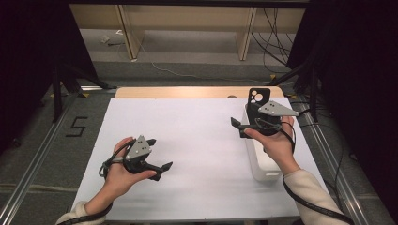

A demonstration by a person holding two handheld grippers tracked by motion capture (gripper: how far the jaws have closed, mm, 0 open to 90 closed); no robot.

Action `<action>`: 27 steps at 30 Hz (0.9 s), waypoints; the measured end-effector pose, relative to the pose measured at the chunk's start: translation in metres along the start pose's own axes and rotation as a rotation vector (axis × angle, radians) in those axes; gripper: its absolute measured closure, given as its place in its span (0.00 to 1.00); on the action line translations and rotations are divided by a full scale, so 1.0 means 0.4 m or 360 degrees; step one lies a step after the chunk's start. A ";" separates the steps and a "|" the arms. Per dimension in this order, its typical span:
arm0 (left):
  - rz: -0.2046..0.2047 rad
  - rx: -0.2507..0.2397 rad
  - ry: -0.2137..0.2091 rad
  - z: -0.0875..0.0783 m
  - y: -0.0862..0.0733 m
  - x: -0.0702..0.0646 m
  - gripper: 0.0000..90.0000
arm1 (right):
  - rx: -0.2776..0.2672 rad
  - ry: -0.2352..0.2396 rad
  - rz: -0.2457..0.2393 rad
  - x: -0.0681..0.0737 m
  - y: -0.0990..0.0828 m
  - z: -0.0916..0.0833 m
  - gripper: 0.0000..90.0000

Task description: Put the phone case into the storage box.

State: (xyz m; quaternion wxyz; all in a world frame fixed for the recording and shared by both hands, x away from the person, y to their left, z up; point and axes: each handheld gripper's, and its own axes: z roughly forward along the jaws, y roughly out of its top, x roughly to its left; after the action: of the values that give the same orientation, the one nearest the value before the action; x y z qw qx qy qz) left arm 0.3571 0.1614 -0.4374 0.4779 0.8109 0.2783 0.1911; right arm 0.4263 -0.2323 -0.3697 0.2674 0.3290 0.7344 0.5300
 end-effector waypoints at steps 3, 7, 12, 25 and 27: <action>0.0000 0.0000 0.0001 -0.001 0.000 0.000 0.01 | 0.0000 0.0019 -0.0004 0.008 -0.003 -0.008 0.06; -0.0002 -0.0001 0.0002 -0.001 0.000 0.000 0.01 | 0.0006 0.0040 0.0001 0.016 -0.008 -0.021 0.07; 0.0001 0.0001 0.0002 0.000 0.000 0.000 0.01 | 0.0009 0.0057 0.0002 0.019 -0.018 -0.035 0.07; -0.0004 -0.0002 0.0000 -0.001 0.000 0.000 0.01 | 0.0019 0.0107 0.0002 0.029 -0.047 -0.064 0.07; -0.0002 -0.0001 0.0000 -0.001 0.001 0.000 0.01 | 0.0021 0.0121 0.0000 0.032 -0.052 -0.068 0.07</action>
State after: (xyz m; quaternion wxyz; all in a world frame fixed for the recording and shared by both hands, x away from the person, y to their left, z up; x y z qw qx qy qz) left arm 0.3570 0.1615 -0.4371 0.4784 0.8106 0.2787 0.1908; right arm 0.3940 -0.2435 -0.3820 0.2372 0.3104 0.7475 0.5373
